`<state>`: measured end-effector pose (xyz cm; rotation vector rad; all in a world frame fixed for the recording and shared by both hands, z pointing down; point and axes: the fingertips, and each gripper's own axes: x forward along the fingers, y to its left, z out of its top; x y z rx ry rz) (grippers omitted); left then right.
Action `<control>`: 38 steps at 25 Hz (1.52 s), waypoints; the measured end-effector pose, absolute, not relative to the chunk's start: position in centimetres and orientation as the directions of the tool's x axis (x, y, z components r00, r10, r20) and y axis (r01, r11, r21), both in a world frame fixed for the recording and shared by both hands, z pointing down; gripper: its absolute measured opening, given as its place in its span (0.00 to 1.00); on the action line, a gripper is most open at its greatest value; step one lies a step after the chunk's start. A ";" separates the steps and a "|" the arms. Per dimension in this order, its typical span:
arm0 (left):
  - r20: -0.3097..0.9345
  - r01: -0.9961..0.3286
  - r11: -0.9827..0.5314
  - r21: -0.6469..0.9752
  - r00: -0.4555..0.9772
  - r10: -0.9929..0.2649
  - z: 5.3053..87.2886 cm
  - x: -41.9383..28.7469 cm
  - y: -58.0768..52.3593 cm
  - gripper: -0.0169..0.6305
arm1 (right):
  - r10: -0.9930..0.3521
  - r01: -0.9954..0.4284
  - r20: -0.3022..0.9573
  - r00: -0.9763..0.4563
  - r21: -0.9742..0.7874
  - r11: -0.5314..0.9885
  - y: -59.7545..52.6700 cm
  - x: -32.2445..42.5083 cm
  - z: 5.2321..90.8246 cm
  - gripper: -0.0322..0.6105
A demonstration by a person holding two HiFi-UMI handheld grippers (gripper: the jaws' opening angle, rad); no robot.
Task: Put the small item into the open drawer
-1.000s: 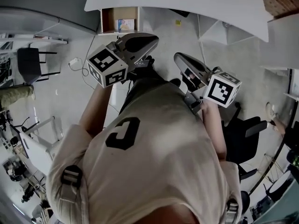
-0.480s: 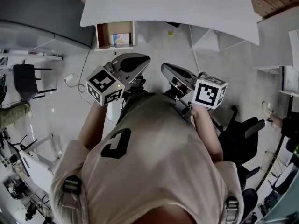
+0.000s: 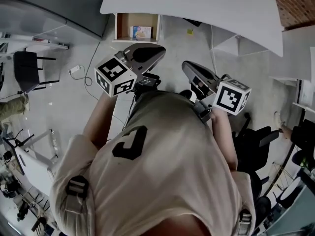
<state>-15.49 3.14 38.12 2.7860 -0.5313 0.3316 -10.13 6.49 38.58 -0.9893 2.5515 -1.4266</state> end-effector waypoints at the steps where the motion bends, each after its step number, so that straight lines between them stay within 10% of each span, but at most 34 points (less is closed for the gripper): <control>1: 0.278 -0.391 -0.890 0.234 0.904 -0.324 38.3 -16.2 3.2 0.03 | -0.554 -0.506 0.255 -0.793 -0.782 0.364 6.5 -10.8 38.7 0.06; 38: 0.249 -0.400 -0.866 0.300 0.909 -0.334 40.0 -29.3 8.5 0.03 | -0.514 -0.526 0.325 -0.794 -0.791 0.313 12.9 -23.7 40.3 0.06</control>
